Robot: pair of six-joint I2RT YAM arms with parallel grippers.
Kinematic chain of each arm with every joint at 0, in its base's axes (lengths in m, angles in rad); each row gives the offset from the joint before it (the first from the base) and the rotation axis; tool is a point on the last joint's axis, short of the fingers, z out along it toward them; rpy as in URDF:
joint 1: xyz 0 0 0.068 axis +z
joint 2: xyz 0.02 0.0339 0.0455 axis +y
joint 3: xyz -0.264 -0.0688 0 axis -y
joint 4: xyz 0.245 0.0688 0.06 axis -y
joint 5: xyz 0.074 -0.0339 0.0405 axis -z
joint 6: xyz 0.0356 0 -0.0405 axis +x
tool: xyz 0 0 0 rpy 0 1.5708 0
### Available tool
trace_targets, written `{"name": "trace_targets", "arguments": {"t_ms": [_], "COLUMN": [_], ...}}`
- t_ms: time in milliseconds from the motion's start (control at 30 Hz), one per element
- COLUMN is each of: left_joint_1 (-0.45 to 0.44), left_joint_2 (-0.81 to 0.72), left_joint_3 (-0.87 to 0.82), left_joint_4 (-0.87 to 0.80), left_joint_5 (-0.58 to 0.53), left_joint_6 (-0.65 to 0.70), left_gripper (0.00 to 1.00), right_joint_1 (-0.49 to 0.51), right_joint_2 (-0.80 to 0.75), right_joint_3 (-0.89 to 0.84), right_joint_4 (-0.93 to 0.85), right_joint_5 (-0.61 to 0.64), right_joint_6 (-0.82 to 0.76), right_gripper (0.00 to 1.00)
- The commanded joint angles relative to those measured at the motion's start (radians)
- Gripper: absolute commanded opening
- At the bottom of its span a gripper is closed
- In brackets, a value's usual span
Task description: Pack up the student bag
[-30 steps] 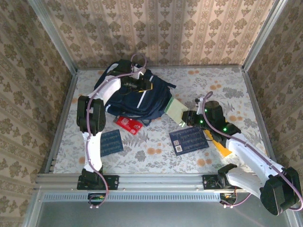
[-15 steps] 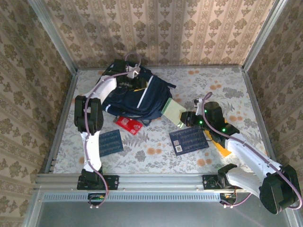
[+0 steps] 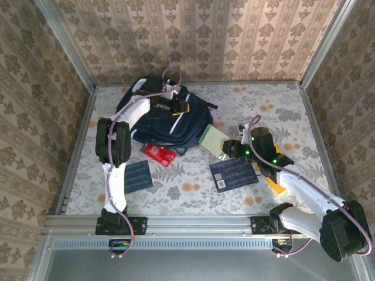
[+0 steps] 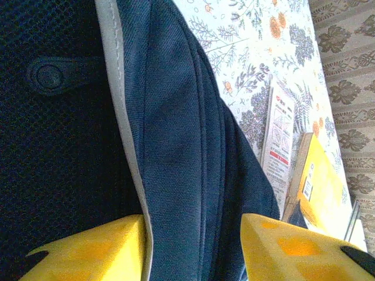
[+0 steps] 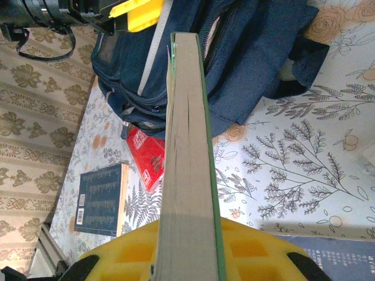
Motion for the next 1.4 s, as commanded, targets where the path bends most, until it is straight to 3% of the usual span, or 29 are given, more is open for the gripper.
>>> {"name": "trace_targets", "arguments": {"t_ms": [0,100,200,400,533,567,700,1000,1367], "left_joint_1": [-0.003,0.0,-0.011,-0.045,-0.036,-0.03,0.004,0.066,0.121], "left_joint_2": [0.017,0.024,0.042,0.067,0.007,-0.021,-0.134,-0.309,-0.355], "left_joint_3": [-0.009,-0.007,0.013,0.03,0.003,-0.008,-0.019,0.04,0.086], "left_joint_4": [-0.022,-0.019,-0.018,-0.027,-0.026,-0.016,0.0,-0.101,-0.049], "left_joint_5": [-0.029,-0.056,-0.036,-0.062,-0.104,-0.102,-0.082,-0.04,0.162], "left_joint_6": [0.014,0.009,0.009,-0.004,-0.005,-0.01,-0.026,0.022,-0.006], "left_gripper": [0.49,0.49,0.43,0.22,0.01,0.0,0.0,0.0,0.0], "right_joint_1": [-0.005,-0.005,-0.005,0.001,0.02,0.02,0.018,-0.003,-0.028], "right_joint_2": [-0.003,-0.001,0.008,0.008,-0.023,-0.033,-0.035,0.136,0.428], "right_joint_3": [-0.006,-0.01,-0.01,-0.013,0.028,0.034,0.075,0.265,0.406], "right_joint_4": [0.059,0.067,0.073,0.108,0.027,0.02,-0.015,-0.06,0.098], "right_joint_5": [-0.019,-0.019,-0.024,-0.054,0.04,0.049,0.083,0.061,-0.164], "right_joint_6": [0.01,0.016,0.02,0.037,0.063,0.051,-0.001,0.057,0.273], "right_gripper": [0.0,0.0,0.0,0.0,0.0,0.0,0.0,0.0,0.0]}}
